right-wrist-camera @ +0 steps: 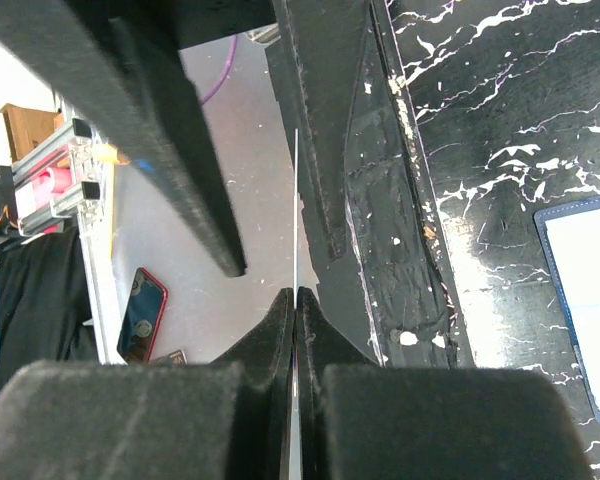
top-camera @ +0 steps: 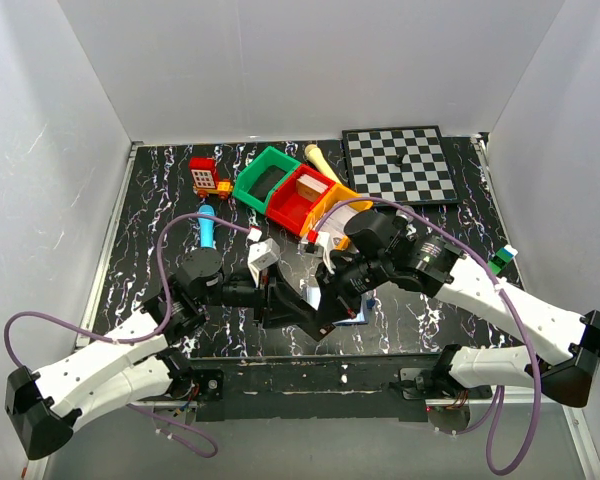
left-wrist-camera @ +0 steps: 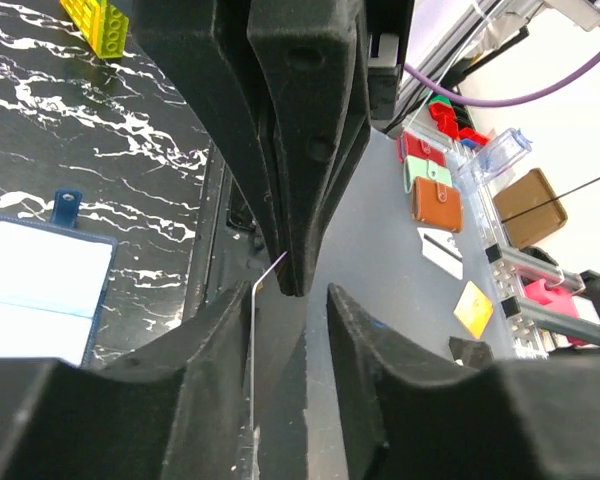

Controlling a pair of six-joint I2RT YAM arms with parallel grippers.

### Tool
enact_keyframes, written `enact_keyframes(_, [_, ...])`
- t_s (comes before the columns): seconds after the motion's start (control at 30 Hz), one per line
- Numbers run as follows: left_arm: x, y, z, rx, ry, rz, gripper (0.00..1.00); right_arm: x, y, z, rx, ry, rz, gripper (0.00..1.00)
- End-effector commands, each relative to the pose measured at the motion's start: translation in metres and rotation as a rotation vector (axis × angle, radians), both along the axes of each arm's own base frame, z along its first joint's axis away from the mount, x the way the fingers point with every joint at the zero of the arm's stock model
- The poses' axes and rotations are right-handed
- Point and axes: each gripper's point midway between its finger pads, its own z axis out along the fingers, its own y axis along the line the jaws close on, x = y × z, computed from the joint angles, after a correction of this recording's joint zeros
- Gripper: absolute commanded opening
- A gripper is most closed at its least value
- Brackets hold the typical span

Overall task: Take the credit cards out of the card holder
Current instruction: Remove the credit card from the card holder.

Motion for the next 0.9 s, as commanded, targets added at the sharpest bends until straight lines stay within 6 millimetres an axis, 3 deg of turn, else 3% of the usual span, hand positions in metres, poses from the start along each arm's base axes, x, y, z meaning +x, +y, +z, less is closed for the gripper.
enact_keyframes(0.0, [-0.001, 0.000, -0.003, 0.001, -0.016, -0.018, 0.26, -0.004, 0.005, 0.020, 0.061, -0.028, 0.048, 0.01])
enact_keyframes(0.13, [-0.001, 0.000, -0.002, -0.003, -0.020, -0.020, 0.01, -0.004, 0.004, 0.020, 0.058, -0.032, 0.055, 0.01])
enact_keyframes(0.17, [-0.001, 0.001, -0.003, -0.003, -0.019, -0.017, 0.00, -0.004, 0.004, 0.020, 0.056, -0.033, 0.053, 0.01])
enact_keyframes(0.2, [-0.001, 0.001, -0.003, -0.004, -0.018, -0.014, 0.00, -0.003, 0.003, 0.022, 0.060, -0.041, 0.048, 0.07])
enact_keyframes(0.3, [0.001, 0.002, -0.001, -0.017, -0.025, 0.005, 0.00, 0.007, 0.001, 0.022, 0.060, -0.089, -0.015, 0.44])
enact_keyframes(0.43, [0.012, 0.010, 0.006, -0.095, -0.019, 0.084, 0.00, 0.035, -0.005, 0.036, 0.168, -0.124, -0.204, 0.65])
enact_keyframes(0.53, [0.020, 0.014, 0.016, -0.155, 0.004, 0.127, 0.00, 0.046, -0.011, 0.045, 0.286, -0.122, -0.302, 0.68])
enact_keyframes(0.87, [0.033, 0.025, 0.052, -0.392, 0.050, 0.205, 0.00, 0.053, -0.007, 0.056, 0.477, -0.082, -0.405, 0.70])
